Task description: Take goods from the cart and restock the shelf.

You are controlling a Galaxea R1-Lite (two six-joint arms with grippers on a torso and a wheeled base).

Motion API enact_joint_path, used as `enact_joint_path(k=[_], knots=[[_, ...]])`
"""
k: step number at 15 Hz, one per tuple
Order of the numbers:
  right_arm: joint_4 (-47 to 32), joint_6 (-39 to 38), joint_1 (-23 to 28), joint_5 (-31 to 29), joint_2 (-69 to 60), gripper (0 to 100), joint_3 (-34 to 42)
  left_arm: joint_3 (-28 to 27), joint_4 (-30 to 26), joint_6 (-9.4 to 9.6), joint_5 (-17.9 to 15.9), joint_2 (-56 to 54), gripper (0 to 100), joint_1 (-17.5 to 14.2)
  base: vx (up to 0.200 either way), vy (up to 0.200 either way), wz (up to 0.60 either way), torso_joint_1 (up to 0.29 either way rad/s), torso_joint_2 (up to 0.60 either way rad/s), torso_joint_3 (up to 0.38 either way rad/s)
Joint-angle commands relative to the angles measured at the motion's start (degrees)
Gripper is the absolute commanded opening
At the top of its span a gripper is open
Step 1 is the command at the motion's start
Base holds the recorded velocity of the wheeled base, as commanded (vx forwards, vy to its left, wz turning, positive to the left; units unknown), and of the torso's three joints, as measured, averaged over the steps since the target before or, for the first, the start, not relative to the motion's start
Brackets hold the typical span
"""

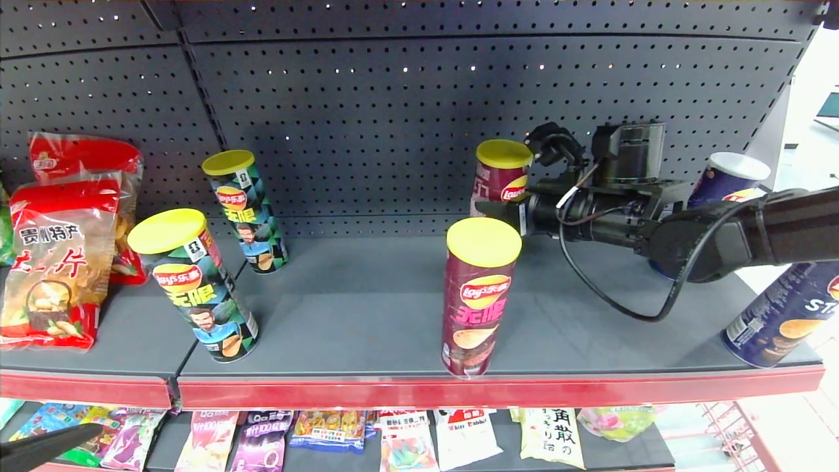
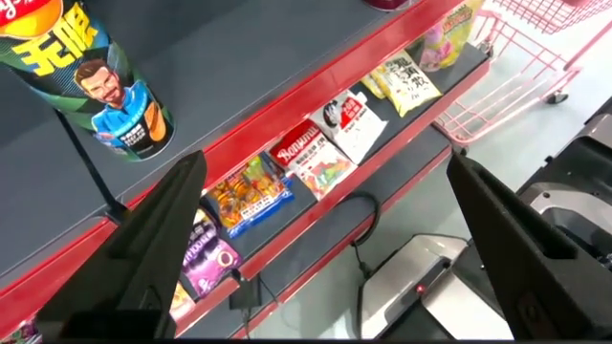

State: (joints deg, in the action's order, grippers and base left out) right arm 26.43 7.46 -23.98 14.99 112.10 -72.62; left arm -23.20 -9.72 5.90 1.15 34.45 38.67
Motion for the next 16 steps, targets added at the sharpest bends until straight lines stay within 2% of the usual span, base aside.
enact_joint_path(k=[1,8,16], knots=[[0.0,-0.1,-1.1,0.0,1.5,0,-1.7,0.1,-0.5,-0.01,-0.1,-0.3,100,0.0,0.000,0.000,0.00,0.000,0.00,0.000],[0.0,0.0,-2.5,-0.4,2.8,0,-2.0,0.1,-4.2,-0.01,0.7,-3.7,100,0.0,0.000,0.000,0.00,0.000,0.00,0.000],[0.1,-0.1,-2.6,-1.5,3.9,0,-2.6,0.8,-4.3,-0.01,0.6,-3.9,100,0.0,0.000,0.000,0.00,0.000,0.00,0.000]])
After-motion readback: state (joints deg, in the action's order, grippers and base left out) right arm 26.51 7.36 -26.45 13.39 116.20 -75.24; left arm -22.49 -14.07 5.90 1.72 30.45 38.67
